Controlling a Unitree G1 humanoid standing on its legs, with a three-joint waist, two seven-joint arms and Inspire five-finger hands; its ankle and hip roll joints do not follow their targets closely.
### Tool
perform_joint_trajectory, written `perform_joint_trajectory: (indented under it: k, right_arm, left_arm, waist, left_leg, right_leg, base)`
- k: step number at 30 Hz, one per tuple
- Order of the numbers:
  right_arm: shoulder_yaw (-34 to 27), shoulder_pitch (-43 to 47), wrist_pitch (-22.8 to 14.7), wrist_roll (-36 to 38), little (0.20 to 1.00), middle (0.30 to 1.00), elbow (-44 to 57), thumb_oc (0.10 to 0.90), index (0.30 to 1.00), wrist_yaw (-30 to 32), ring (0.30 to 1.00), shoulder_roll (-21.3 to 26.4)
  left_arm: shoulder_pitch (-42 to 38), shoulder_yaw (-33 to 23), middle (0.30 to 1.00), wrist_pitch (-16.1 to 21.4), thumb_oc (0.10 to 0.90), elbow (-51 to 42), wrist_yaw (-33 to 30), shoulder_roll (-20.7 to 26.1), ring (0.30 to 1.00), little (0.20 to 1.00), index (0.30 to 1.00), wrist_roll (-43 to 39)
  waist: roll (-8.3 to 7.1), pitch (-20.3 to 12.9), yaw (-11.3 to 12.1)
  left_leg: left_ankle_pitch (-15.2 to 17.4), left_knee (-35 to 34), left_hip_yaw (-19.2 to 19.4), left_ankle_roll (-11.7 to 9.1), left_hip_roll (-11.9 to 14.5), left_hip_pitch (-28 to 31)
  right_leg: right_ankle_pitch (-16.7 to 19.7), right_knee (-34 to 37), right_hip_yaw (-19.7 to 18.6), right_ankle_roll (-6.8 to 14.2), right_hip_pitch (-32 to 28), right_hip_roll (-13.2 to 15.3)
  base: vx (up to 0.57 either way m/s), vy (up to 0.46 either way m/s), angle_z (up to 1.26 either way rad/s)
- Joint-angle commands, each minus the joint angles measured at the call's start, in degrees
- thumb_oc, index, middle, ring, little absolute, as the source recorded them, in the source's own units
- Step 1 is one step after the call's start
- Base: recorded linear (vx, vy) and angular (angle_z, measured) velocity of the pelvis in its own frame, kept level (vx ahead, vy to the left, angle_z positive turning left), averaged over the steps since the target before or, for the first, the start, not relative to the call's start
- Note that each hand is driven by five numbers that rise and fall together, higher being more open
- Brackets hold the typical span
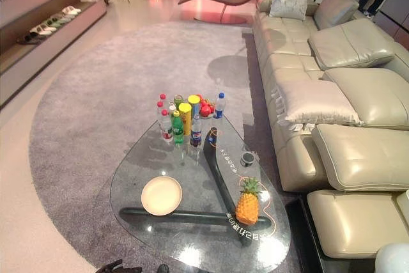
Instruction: Pick up the fruit to the plate
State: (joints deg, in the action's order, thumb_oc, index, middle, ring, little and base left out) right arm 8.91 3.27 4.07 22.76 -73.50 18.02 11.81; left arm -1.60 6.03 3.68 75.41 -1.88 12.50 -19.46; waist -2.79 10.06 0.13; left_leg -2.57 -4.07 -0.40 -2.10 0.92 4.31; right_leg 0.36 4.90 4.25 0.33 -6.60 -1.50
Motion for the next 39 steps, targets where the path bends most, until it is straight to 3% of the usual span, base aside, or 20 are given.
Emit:
perform_joint_trajectory:
  k: [1, 4, 8, 11, 15, 25, 33, 39]
  right_arm:
    - [-1.3, 3.3, -6.0, 4.9, 0.900, 0.900, 6.4, 0.800, 0.900, 3.9, 0.900, 3.5]
    - [-2.3, 3.3, -7.2, 8.7, 0.900, 0.900, 12.7, 0.800, 0.900, 5.7, 0.900, 3.8]
    - [-1.8, 2.9, -8.3, 3.8, 0.900, 0.900, 18.2, 0.800, 0.900, 10.1, 0.900, 4.4]
    - [0.0, 3.5, -6.0, 2.8, 0.900, 0.900, 32.6, 0.800, 0.900, 16.3, 0.900, 7.3]
    - [0.0, 3.7, -5.9, 1.8, 0.900, 0.900, 40.8, 0.800, 0.900, 18.9, 0.900, 9.2]
    - [-2.7, 8.8, -9.3, 3.7, 0.900, 0.900, 47.1, 0.800, 0.900, 22.7, 0.900, 11.9]
    - [-1.8, 19.8, -6.1, 1.8, 0.900, 0.900, 49.1, 0.800, 0.900, 27.2, 0.900, 13.8]
    - [-1.2, 24.7, -4.5, 2.1, 0.900, 0.900, 47.2, 0.800, 0.900, 32.1, 0.900, 14.8]
  left_arm:
    - [-1.2, 2.3, 0.900, 0.2, 0.800, 1.4, -1.6, 1.9, 0.900, 0.900, 0.900, -0.6]
    - [-0.7, 2.7, 0.900, 0.2, 0.800, -0.9, -1.6, 2.9, 0.900, 0.900, 0.900, -1.5]
    - [-0.1, 3.2, 0.900, -0.1, 0.800, -2.7, -1.2, 3.5, 0.900, 0.900, 0.900, -1.8]
    - [0.7, 4.4, 0.900, -0.3, 0.800, -6.2, -1.4, 4.7, 0.900, 0.900, 0.900, -3.5]
    - [1.2, 4.6, 0.900, -0.3, 0.800, -8.0, -1.9, 4.6, 0.900, 0.900, 0.900, -5.4]
    - [-0.2, 4.7, 0.900, 0.4, 0.800, -11.5, -2.4, 4.6, 0.900, 0.900, 0.900, -7.6]
    - [-2.6, 8.0, 0.900, 2.4, 0.800, -16.0, -0.5, 3.3, 0.900, 0.900, 0.900, -13.9]
    - [-3.4, 9.7, 0.900, 3.7, 0.800, -17.6, 0.9, 3.0, 0.900, 0.900, 0.900, -16.9]
  waist:
    - [-2.58, 2.6, 2.2]
    - [-2.79, 4.4, 2.4]
    - [-2.90, 5.4, 2.3]
    - [-2.52, 7.9, 1.9]
    - [-2.19, 9.5, 1.3]
    - [-1.30, 14.0, 1.5]
    - [1.66, 18.9, 1.7]
    - [2.75, 19.7, 1.7]
  left_leg:
    - [5.6, 7.0, -0.7, 0.2, -1.0, -4.0]
    - [5.4, 7.5, -1.3, 0.4, -1.2, -5.3]
    - [5.4, 7.9, -1.6, 0.6, -1.4, -6.2]
    - [5.0, 8.6, -1.8, 0.7, -1.9, -8.5]
    - [5.0, 9.4, -1.7, 0.8, -2.3, -9.8]
    - [5.6, 14.8, -1.7, 0.9, -3.1, -15.5]
    - [4.9, 18.0, -2.3, 0.6, -4.4, -21.3]
    - [4.6, 19.7, -1.9, 0.7, -5.1, -25.3]
  right_leg:
    - [0.1, -4.8, -0.7, 3.0, 4.3, 2.0]
    - [0.2, -5.4, -0.8, 2.8, 5.6, 1.6]
    - [0.4, -5.5, -0.9, 2.9, 6.2, 1.5]
    - [0.6, -6.2, -0.9, 2.9, 8.3, 1.5]
    - [0.4, -6.9, -1.1, 2.8, 9.4, 1.5]
    - [-0.9, -11.2, 0.0, 2.0, 13.8, 1.8]
    - [-1.2, -14.7, 0.7, 0.9, 20.0, 2.3]
    - [-1.2, -16.3, 0.6, 0.5, 24.3, 2.4]
  base:
    - [-0.14, -0.100, 0.04]
    - [-0.10, -0.064, 0.03]
    - [-0.03, -0.034, 0.07]
    - [-0.12, -0.022, 0.09]
    - [-0.05, 0.030, 0.04]
    - [-0.03, 0.005, 0.02]
    - [-0.08, 0.065, -0.01]
    - [-0.05, 0.049, 0.02]
